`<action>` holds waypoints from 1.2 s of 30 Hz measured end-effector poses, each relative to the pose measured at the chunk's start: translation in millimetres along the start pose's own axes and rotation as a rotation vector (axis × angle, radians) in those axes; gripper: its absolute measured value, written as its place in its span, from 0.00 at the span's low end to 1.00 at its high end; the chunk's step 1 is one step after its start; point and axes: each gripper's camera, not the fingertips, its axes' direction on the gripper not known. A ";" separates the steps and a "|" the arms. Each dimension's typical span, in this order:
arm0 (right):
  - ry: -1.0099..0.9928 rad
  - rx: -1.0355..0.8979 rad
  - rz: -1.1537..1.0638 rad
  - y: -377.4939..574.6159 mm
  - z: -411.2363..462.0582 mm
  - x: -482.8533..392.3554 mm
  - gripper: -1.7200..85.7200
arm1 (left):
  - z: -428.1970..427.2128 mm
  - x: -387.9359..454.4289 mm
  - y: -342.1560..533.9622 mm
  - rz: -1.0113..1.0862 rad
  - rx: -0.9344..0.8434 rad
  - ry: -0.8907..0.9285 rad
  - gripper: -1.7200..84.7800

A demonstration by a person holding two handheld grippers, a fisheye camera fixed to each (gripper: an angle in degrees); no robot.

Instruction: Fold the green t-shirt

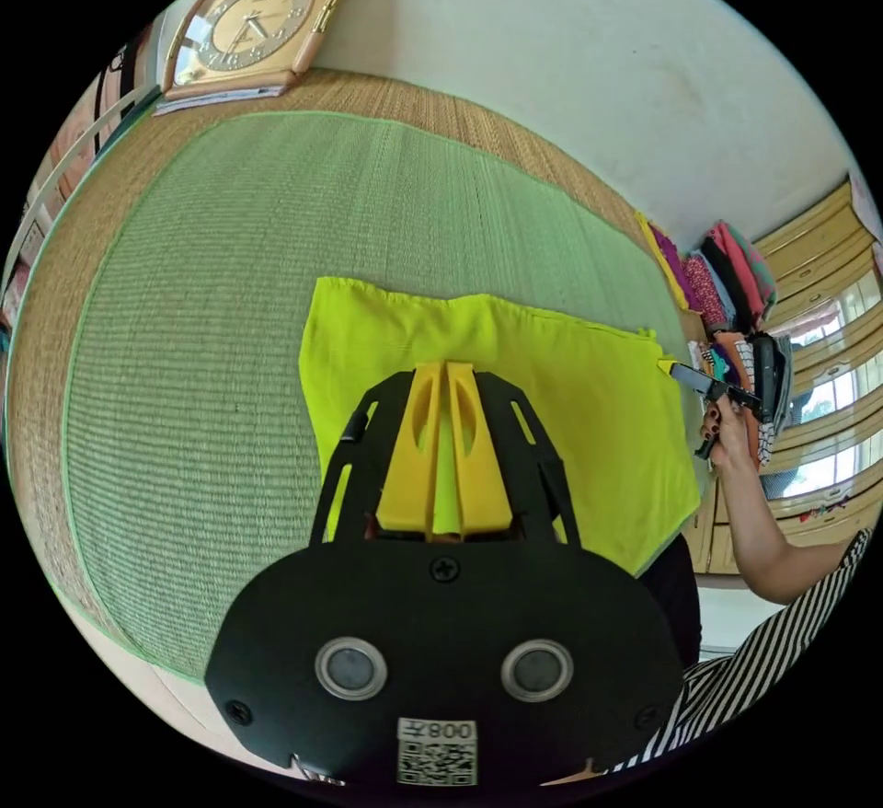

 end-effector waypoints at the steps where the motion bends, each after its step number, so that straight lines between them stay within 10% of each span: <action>1: -0.001 0.018 -0.003 3.9 -9.4 2.6 0.02 | -10.4 -3.3 7.9 0.009 0.019 0.008 0.06; 17: -0.246 -0.069 0.254 199.7 -89.0 120.6 0.09 | -40.9 -91.1 173.7 -0.247 -0.099 0.349 0.09; 36: -0.335 -0.152 0.234 238.9 -81.0 170.0 0.03 | -18.8 -34.3 232.8 -0.209 -0.157 0.294 0.04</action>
